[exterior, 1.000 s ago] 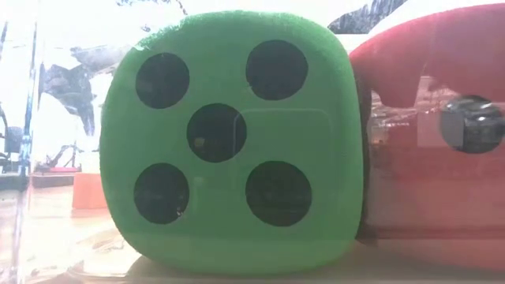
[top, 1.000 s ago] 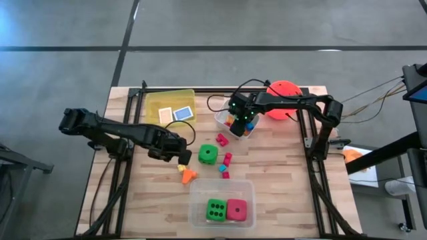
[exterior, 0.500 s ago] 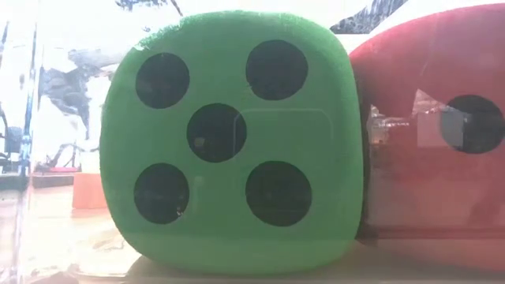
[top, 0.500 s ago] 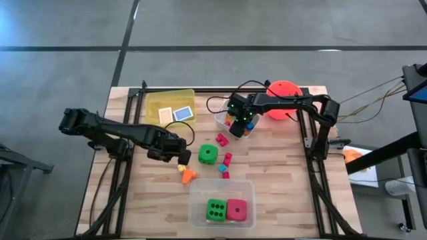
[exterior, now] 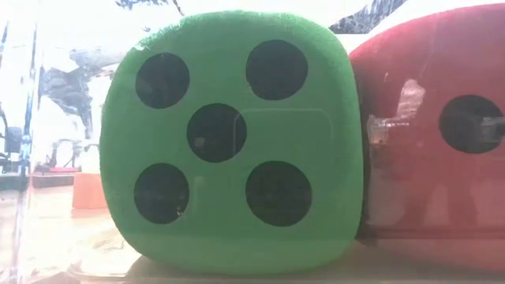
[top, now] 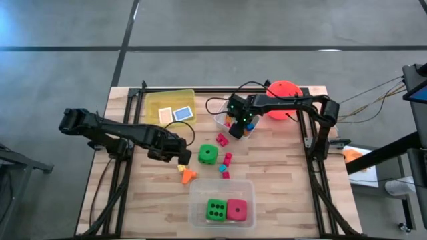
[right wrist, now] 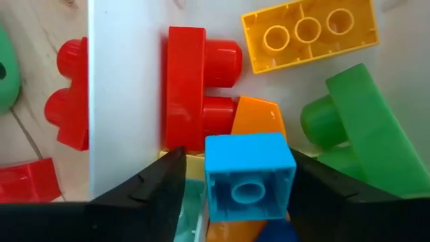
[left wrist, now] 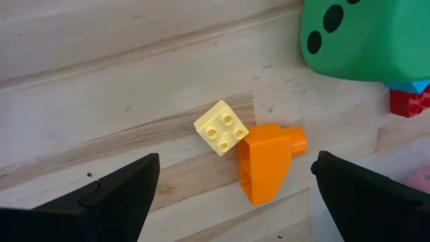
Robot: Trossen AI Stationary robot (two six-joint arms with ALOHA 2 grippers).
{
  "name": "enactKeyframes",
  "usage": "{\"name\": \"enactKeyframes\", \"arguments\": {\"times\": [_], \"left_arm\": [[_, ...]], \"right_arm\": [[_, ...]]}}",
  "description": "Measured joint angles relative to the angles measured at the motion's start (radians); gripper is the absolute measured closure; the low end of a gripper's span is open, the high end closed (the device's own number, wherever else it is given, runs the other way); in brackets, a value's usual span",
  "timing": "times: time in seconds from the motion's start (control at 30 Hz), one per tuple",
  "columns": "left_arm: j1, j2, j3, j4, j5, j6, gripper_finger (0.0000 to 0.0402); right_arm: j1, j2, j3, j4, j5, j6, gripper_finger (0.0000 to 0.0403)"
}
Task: Pick & Place Toys
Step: Put the blue game piece into the white bin
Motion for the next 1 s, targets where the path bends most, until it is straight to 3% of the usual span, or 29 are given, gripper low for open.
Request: {"name": "enactKeyframes", "arguments": {"times": [0.17, 0.57, 1.0], "left_arm": [[0.001, 0.0, 0.0, 0.0, 0.0, 0.0, 0.0016], [0.003, 0.0, 0.0, 0.003, -0.003, 0.016, 0.0016], [0.002, 0.0, 0.0, 0.005, -0.003, 0.018, 0.0016]], "right_arm": [[0.0, 0.0, 0.0, -0.002, -0.066, 0.002, 0.0159], [0.002, -0.002, 0.0, -0.009, -0.077, 0.044, 0.0099], [0.003, -0.037, 0.044, -0.062, -0.065, 0.06, 0.0094]]}}
